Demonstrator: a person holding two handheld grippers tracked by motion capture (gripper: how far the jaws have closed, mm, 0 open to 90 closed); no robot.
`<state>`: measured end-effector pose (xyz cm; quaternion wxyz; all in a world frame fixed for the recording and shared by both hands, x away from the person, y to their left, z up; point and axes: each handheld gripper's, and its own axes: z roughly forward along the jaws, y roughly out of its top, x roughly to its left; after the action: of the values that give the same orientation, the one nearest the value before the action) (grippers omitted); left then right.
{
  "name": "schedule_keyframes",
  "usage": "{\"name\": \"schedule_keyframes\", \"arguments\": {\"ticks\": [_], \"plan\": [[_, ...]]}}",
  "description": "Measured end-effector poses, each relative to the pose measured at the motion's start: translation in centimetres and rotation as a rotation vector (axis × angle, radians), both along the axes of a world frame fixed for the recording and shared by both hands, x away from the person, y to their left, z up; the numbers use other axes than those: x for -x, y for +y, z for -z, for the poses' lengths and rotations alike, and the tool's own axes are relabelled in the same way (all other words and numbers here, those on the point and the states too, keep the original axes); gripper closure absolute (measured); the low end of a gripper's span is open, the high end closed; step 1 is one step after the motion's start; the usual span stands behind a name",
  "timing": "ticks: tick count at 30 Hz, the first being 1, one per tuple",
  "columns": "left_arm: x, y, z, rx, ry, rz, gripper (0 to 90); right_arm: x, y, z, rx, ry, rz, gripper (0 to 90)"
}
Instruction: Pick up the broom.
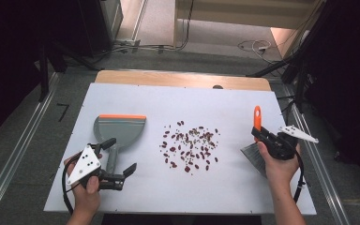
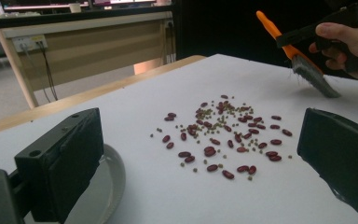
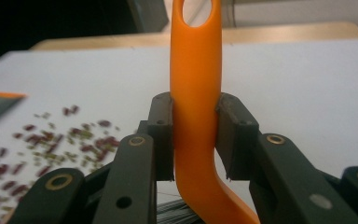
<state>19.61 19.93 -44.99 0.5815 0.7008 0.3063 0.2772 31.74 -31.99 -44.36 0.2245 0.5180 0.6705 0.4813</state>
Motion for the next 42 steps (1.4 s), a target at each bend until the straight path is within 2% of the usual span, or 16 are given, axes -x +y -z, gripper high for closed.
{"name": "schedule_keyframes", "arguments": {"ticks": [4, 7, 8, 9, 11, 12, 13, 16, 20, 22, 25, 26, 28, 31, 38, 42], "plan": [[-0.3, -0.8, -0.7, 0.018, -0.013, 0.007, 1.5, 1.1, -0.8, -0.9, -0.104, -0.060, -0.022, 67.8], [-0.4, -1.1, -0.9, 0.021, -0.015, 0.010, 1.5, 1.7, -1.3, -1.5, -0.161, -0.096, -0.005, 67.8], [-0.5, -1.3, -0.9, 0.026, -0.014, 0.011, 1.5, 1.7, -1.3, -1.5, -0.161, -0.096, -0.005, 67.8], [-0.6, -1.5, -0.9, 0.022, -0.013, 0.013, 1.5, 2.0, -1.5, -1.9, -0.187, -0.126, -0.013, 67.9], [-0.9, -1.8, -1.0, 0.026, -0.011, 0.016, 1.5, 2.2, -1.5, -2.2, -0.191, -0.143, -0.006, 67.9], [-1.0, -2.0, -1.0, 0.030, -0.012, 0.016, 1.5, 2.4, -1.4, -2.7, -0.194, -0.169, -0.029, 67.9], [-1.1, -2.3, -1.1, 0.034, -0.014, 0.015, 1.5, 2.4, -1.4, -2.7, -0.194, -0.169, -0.029, 67.9], [-1.5, -3.0, -1.4, 0.048, -0.011, 0.018, 1.5, 3.0, -0.6, -3.8, -0.210, -0.215, -0.039, 67.9], [-1.9, -4.1, -1.7, 0.068, -0.011, 0.038, 1.5, 3.4, 0.4, -4.6, -0.218, -0.235, -0.073, 67.9], [-2.2, -5.0, -1.7, 0.091, -0.002, 0.059, 1.5, 3.8, 1.6, -5.3, -0.229, -0.251, -0.112, 67.9], [-2.4, -5.8, -1.7, 0.095, 0.008, 0.070, 3.3, 4.1, 2.6, -5.7, -0.234, -0.262, -0.138, 67.9], [-2.5, -6.3, -1.6, 0.097, 0.014, 0.074, 4.1, 4.4, 3.5, -6.1, -0.229, -0.269, -0.170, 67.9], [-2.5, -7.0, -1.7, 0.112, 0.026, 0.101, 4.5, 4.7, 4.4, -6.3, -0.225, -0.279, -0.188, 67.9], [-2.6, -8.5, -1.9, 0.135, 0.054, 0.174, 5.8, 5.1, 5.7, -6.5, -0.235, -0.286, -0.218, 67.9], [-2.1, -10.5, -2.5, 0.168, 0.099, 0.244, 8.0, 6.3, 8.0, -7.0, -0.263, -0.303, -0.263, 67.9], [-1.9, -11.4, -2.8, 0.190, 0.132, 0.273, 14.4, 7.1, 9.3, -7.3, -0.265, -0.309, -0.295, 67.9]]}}
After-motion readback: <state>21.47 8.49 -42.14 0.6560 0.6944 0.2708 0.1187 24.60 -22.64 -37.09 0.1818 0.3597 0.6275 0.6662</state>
